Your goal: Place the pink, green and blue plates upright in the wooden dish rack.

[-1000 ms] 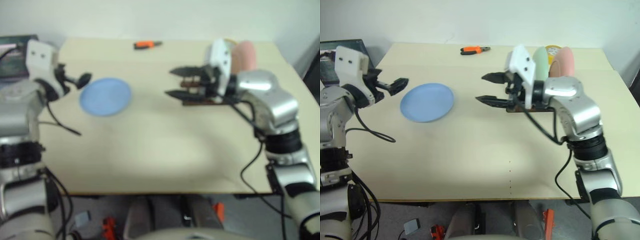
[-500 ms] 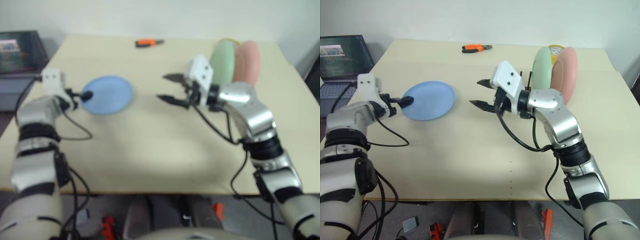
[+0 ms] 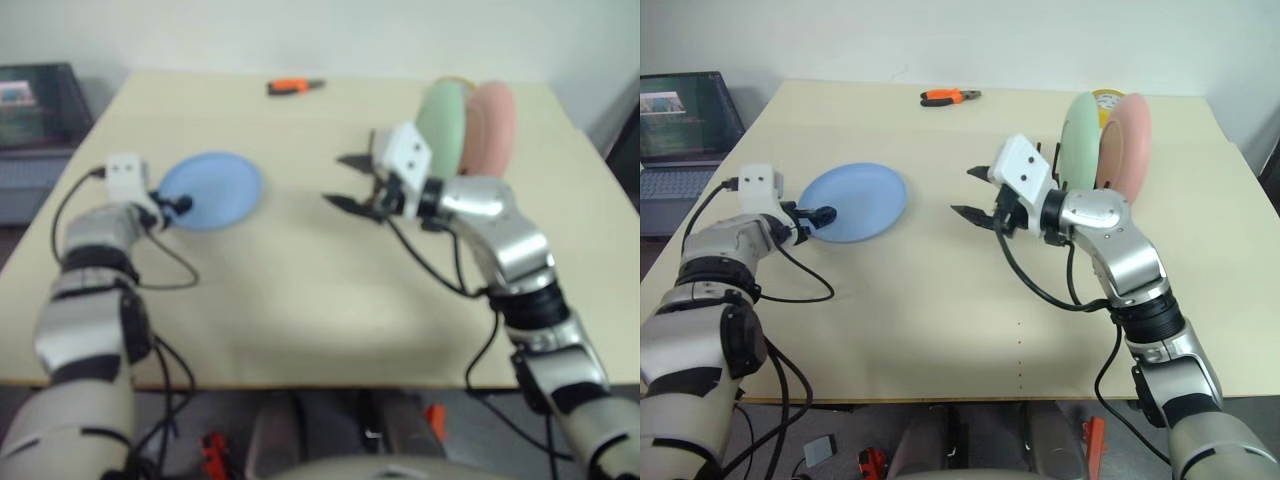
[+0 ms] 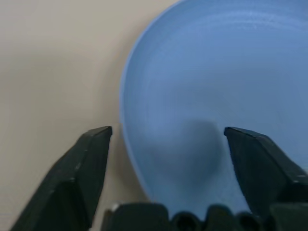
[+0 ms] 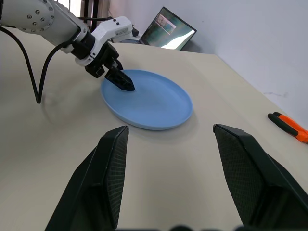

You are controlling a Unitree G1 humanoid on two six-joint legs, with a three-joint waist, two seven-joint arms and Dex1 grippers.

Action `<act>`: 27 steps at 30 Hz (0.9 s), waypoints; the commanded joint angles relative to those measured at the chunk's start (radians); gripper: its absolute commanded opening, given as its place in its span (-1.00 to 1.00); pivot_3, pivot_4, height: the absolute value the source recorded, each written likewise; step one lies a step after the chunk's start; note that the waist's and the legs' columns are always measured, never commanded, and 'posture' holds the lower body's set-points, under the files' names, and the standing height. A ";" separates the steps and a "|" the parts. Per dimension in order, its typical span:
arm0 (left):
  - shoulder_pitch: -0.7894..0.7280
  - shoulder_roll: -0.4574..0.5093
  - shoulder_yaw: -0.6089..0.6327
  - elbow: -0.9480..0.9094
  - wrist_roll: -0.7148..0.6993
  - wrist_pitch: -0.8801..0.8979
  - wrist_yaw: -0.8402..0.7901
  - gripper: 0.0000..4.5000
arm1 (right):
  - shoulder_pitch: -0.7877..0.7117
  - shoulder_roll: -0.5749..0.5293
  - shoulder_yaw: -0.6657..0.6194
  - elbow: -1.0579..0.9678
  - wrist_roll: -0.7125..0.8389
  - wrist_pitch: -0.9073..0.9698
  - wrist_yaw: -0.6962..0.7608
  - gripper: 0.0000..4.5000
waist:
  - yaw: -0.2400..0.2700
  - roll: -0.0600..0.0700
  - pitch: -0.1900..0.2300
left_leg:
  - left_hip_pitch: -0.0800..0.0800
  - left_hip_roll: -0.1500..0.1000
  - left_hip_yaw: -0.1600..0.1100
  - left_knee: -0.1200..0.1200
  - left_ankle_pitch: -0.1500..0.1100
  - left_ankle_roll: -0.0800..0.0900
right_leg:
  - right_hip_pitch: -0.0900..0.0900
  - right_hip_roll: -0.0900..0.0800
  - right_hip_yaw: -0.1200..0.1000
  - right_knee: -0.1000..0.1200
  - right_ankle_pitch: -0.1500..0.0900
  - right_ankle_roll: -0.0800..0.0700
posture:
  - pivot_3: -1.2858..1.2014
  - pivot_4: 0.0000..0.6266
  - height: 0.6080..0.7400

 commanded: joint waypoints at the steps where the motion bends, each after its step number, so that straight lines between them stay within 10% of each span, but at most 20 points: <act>1: -0.026 0.003 0.024 -0.001 -0.014 -0.016 0.015 0.30 | -0.006 -0.008 -0.031 -0.045 -0.001 -0.001 -0.011 0.35 | 0.000 0.000 0.000 | 0.000 0.000 0.000 0.000 0.000 0.000 | 0.000 0.000 0.000 0.000 0.000 0.000 | 0.03 -0.52 1.00; 9: -0.029 0.001 0.033 -0.009 -0.008 -0.014 0.019 -0.96 | -0.009 -0.006 -0.027 -0.034 -0.004 -0.009 -0.016 0.35 | 0.000 0.000 0.000 | 0.000 0.000 -0.001 0.000 0.000 0.000 | 0.000 0.000 0.000 0.000 0.000 0.000 | 0.03 -0.52 1.00; 27: -0.066 0.012 0.066 -0.147 -0.049 0.004 0.036 -0.99 | -0.002 -0.002 0.008 -0.014 -0.050 -0.056 0.001 0.35 | 0.000 0.000 0.000 | 0.001 0.000 -0.001 0.001 0.000 -0.001 | 0.001 0.000 -0.001 0.001 0.000 -0.001 | 0.03 -0.52 1.00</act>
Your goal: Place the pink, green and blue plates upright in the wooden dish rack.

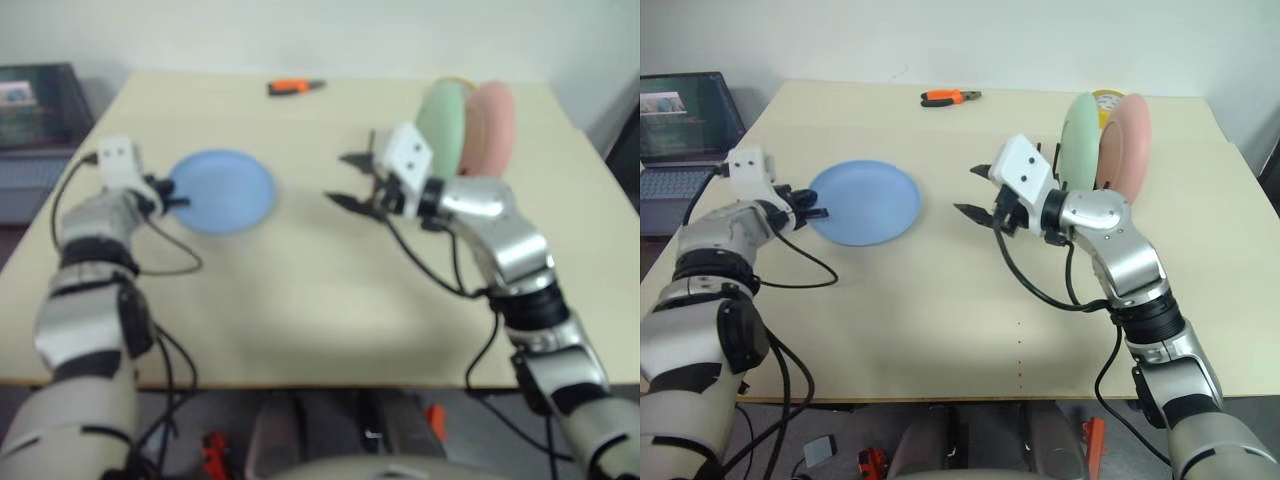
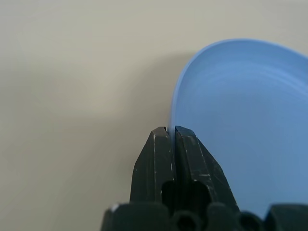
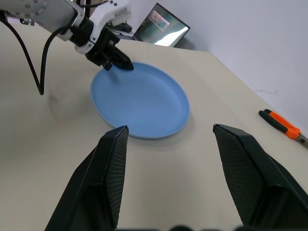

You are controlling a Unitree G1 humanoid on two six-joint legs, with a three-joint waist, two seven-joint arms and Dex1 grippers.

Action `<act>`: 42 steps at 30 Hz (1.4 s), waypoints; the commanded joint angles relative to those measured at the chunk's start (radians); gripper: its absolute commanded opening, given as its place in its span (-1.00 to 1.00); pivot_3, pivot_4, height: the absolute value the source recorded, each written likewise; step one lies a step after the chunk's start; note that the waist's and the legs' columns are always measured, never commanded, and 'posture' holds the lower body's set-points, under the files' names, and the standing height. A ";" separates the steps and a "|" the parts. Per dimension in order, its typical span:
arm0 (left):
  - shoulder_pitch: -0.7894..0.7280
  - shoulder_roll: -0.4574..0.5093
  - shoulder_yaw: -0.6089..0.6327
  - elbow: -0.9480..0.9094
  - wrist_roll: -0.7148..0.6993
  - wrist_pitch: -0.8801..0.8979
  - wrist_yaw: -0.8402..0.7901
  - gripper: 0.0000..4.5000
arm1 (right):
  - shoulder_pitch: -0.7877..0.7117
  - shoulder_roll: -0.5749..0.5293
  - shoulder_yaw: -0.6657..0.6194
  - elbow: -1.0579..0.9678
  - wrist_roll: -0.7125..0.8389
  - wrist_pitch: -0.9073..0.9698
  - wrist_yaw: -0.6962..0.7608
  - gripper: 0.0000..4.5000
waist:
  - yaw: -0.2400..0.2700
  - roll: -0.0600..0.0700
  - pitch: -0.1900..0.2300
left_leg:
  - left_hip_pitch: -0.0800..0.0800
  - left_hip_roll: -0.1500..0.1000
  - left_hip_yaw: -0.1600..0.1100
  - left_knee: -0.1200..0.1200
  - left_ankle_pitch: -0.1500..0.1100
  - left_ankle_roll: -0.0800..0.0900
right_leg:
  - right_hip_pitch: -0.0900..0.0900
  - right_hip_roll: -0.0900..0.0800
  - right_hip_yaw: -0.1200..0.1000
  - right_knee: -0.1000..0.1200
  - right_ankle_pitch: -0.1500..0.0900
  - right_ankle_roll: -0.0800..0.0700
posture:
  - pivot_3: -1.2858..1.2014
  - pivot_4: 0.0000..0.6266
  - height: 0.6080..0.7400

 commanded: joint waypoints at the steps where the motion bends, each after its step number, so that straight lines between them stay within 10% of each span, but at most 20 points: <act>1: -0.042 0.020 0.011 -0.104 -0.015 0.007 0.012 -0.99 | -0.010 -0.002 0.015 -0.008 -0.022 -0.057 0.019 0.35 | 0.000 0.000 0.000 | 0.000 0.000 0.000 0.000 0.000 0.000 | 0.000 0.000 0.000 0.000 0.000 0.000 | 0.03 -0.52 1.00; 21: 0.009 -0.058 -0.072 -0.898 -0.102 0.403 -0.041 -0.99 | -0.165 0.195 0.182 0.290 -0.322 -0.424 -0.091 0.35 | -0.001 0.000 0.000 | 0.000 0.000 0.000 0.000 0.001 -0.002 | 0.000 0.000 0.001 0.001 0.001 -0.001 | 0.03 -0.52 1.00; 37: 0.036 -0.059 -0.047 -1.058 -0.147 0.539 -0.007 -0.99 | -0.185 0.221 0.196 0.438 -0.435 -0.524 -0.121 0.35 | -0.002 0.000 0.000 | 0.001 0.000 -0.001 0.000 0.001 -0.002 | 0.001 0.000 0.001 0.001 0.002 -0.003 | 0.03 -0.52 1.00; 42: 0.038 -0.059 -0.045 -1.063 -0.153 0.546 0.000 -1.00 | -0.186 0.222 0.193 0.452 -0.445 -0.534 -0.121 -0.38 | -0.002 0.000 0.000 | 0.001 0.000 -0.001 0.000 0.001 -0.002 | 0.001 0.000 0.002 0.001 0.002 -0.003 | 0.03 -0.52 1.00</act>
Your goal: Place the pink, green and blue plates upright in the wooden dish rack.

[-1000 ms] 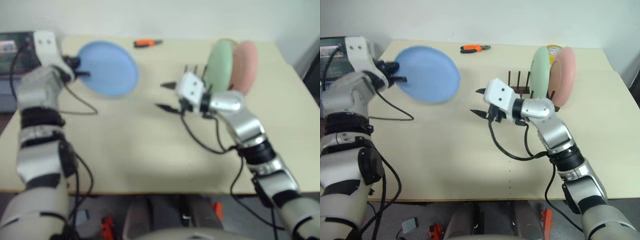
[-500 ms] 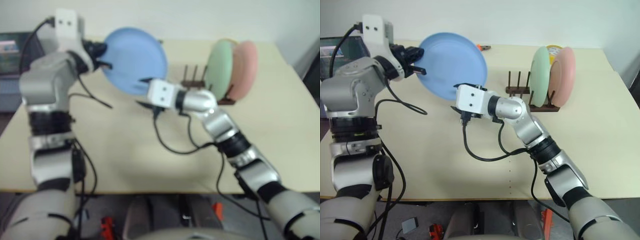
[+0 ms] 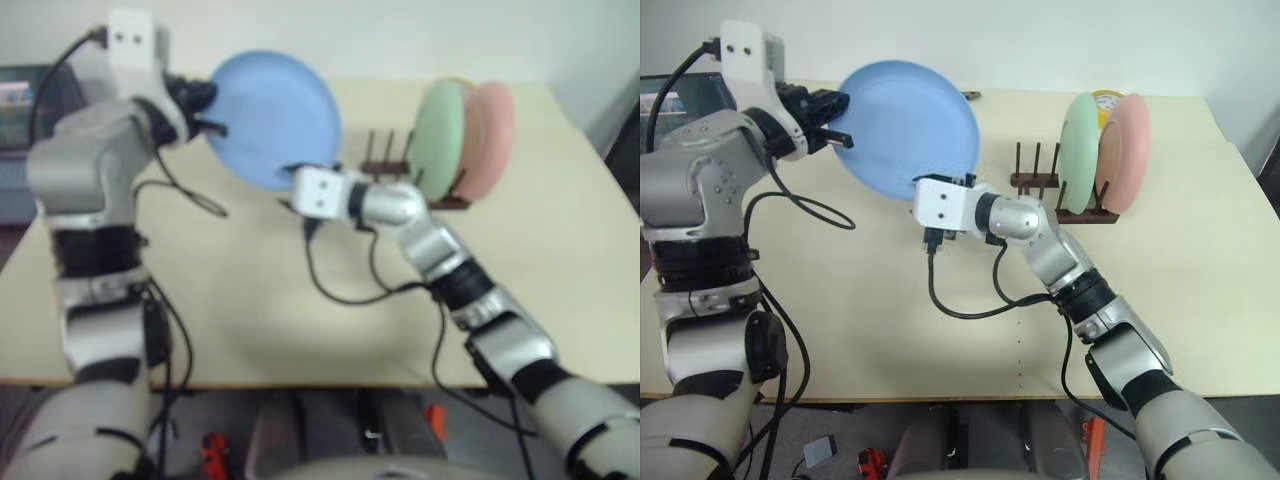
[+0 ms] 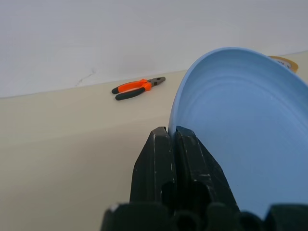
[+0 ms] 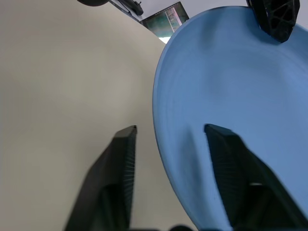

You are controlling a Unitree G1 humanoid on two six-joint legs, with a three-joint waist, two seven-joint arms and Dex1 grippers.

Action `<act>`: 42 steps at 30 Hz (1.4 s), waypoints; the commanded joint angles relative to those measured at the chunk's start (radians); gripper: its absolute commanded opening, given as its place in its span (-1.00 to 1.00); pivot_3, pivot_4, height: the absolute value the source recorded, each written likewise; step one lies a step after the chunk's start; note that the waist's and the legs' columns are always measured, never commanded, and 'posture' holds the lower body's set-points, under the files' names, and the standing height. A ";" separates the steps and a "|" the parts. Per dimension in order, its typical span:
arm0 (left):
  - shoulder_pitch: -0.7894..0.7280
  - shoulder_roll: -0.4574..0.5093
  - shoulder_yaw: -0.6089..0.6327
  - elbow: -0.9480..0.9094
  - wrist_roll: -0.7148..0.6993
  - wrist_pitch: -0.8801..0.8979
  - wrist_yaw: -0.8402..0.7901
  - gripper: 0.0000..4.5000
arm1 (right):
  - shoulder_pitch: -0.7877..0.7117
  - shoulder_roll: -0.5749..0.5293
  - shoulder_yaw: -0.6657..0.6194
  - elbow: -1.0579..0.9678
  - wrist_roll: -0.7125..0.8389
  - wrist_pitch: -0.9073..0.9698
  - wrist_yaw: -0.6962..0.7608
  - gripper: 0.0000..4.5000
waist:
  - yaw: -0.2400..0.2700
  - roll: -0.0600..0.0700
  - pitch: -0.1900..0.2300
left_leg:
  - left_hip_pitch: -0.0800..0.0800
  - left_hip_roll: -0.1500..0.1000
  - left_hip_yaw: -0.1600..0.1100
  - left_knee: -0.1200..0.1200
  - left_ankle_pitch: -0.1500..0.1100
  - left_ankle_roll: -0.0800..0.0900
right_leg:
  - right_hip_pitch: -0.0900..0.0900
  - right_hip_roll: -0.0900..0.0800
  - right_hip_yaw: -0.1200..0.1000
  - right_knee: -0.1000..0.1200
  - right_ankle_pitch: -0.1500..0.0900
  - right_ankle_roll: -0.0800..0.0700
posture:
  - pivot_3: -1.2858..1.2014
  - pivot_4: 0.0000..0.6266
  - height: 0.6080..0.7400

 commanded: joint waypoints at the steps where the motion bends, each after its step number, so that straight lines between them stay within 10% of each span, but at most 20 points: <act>1: -0.019 0.015 0.024 -0.059 -0.016 -0.001 0.006 -1.00 | -0.015 0.005 -0.005 -0.012 -0.011 -0.025 -0.005 -0.54 | 0.000 0.000 0.000 | 0.000 0.000 0.000 0.000 0.000 0.000 | 0.000 0.000 0.000 0.000 0.000 0.000 | 0.03 -0.52 1.00; 4: -0.022 0.007 0.034 -0.063 -0.029 0.009 0.010 -1.00 | -0.013 0.003 -0.004 -0.009 -0.019 -0.029 -0.007 -0.99 | 0.000 0.000 0.000 | 0.000 0.000 0.000 0.000 0.000 0.000 | 0.000 0.000 0.000 0.000 0.000 0.000 | 0.03 -0.52 1.00; 17: -0.004 0.013 0.014 -0.060 -0.033 0.011 -0.003 -1.00 | -0.010 0.006 -0.025 -0.012 -0.031 -0.033 -0.046 -0.99 | 0.000 0.000 0.000 | 0.000 0.000 0.000 0.000 0.000 -0.001 | 0.000 0.000 0.000 0.000 0.000 0.000 | 0.03 -0.52 1.00; 28: 0.011 0.040 0.003 -0.076 -0.048 -0.015 -0.059 0.63 | -0.011 0.011 -0.068 -0.024 -0.003 -0.072 -0.086 -1.00 | -0.001 0.000 0.000 | 0.000 0.000 0.000 0.000 0.000 -0.001 | 0.000 0.000 0.000 0.000 0.000 0.000 | 0.03 -0.52 1.00; 42: 0.233 0.152 0.287 -0.259 -0.451 -0.214 -0.549 0.63 | -0.024 0.038 -0.291 -0.099 0.327 0.067 -0.023 -1.00 | -0.005 0.001 0.000 | 0.001 0.001 0.000 -0.001 0.000 -0.001 | 0.001 0.000 0.000 0.000 0.000 -0.001 | 0.03 -0.52 1.00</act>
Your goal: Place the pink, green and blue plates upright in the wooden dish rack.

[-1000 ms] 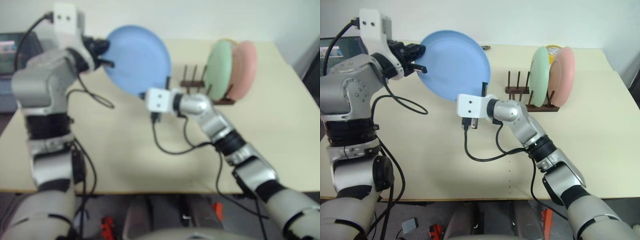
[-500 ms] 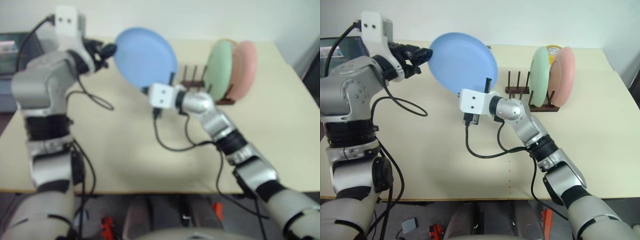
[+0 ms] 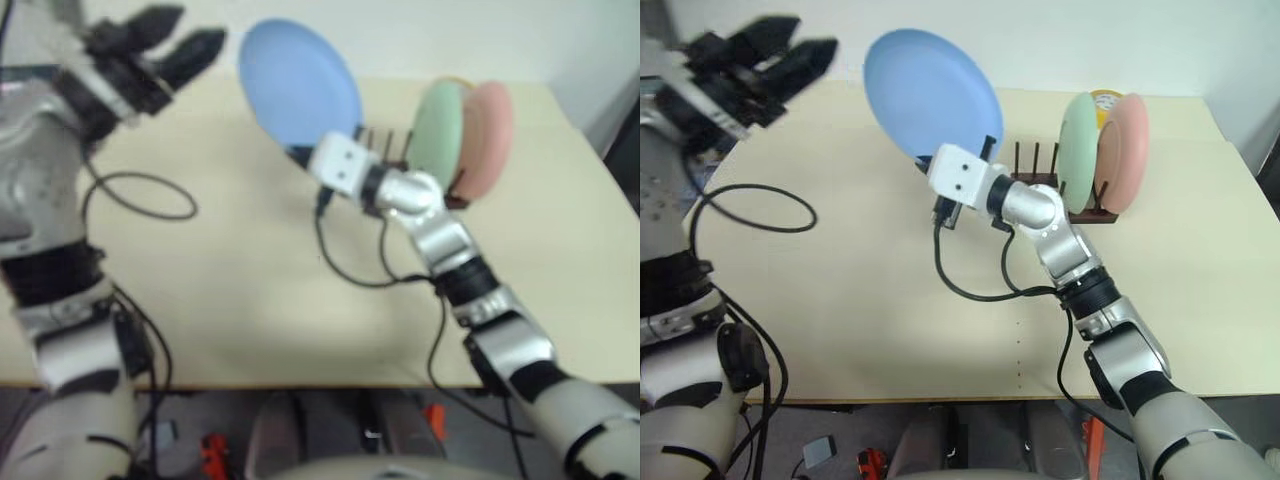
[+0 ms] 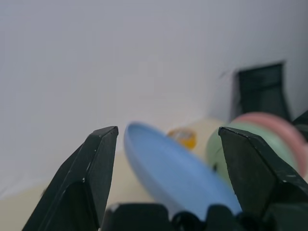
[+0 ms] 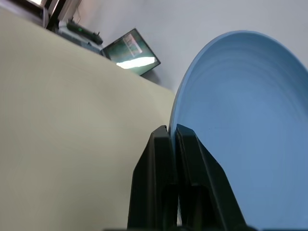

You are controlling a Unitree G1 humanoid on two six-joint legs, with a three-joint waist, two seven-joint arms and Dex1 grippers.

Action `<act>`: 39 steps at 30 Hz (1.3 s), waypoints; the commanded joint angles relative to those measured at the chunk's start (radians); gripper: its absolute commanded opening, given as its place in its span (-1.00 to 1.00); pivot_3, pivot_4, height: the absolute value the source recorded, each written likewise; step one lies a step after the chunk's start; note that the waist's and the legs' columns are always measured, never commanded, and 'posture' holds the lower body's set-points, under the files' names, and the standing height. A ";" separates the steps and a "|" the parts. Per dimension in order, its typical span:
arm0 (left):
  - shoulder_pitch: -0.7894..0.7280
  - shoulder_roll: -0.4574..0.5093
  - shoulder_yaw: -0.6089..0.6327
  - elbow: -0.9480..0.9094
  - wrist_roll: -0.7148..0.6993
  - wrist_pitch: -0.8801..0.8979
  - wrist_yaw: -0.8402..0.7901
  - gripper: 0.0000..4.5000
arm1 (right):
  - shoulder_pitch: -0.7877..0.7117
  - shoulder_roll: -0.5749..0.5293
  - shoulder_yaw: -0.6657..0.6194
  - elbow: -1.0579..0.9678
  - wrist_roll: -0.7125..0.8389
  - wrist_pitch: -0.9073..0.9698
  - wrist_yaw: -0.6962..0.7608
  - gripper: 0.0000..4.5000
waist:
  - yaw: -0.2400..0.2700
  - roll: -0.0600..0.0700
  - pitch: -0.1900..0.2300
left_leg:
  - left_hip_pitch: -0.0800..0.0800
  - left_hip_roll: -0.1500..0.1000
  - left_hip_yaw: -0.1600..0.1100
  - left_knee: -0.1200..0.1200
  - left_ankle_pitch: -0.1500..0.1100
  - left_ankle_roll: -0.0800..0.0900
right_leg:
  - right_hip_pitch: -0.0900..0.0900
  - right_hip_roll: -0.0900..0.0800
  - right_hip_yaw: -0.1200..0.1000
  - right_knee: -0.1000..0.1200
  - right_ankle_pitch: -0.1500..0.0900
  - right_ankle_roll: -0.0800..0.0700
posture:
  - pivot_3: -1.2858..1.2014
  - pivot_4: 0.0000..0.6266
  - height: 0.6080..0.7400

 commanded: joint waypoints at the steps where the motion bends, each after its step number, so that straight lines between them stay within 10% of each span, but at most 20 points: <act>1: 0.146 0.053 0.040 -0.089 -0.100 -0.002 -0.146 0.63 | -0.033 0.018 -0.158 -0.101 0.213 0.130 0.023 -1.00 | -0.001 0.001 0.000 | 0.001 0.000 0.000 0.000 0.000 0.000 | 0.001 0.000 0.000 0.000 0.000 0.000 | 0.03 -0.52 1.00; 12: 0.383 0.037 -0.110 -0.106 -0.033 -0.089 -0.162 0.63 | -0.120 0.008 -0.438 -0.096 0.612 0.503 0.004 -1.00 | 0.009 0.000 0.000 | 0.004 0.000 -0.001 0.001 0.002 0.003 | 0.006 -0.003 -0.001 -0.001 0.001 -0.002 | 0.03 -0.52 1.00; 39: 0.389 0.034 -0.188 -0.130 -0.024 -0.081 -0.085 0.63 | -0.099 -0.021 -0.522 -0.103 0.731 0.678 -0.137 -1.00 | 0.003 0.000 0.000 | 0.001 0.000 -0.001 -0.001 0.002 0.003 | 0.003 -0.001 0.000 -0.002 -0.002 0.001 | 0.03 -0.52 1.00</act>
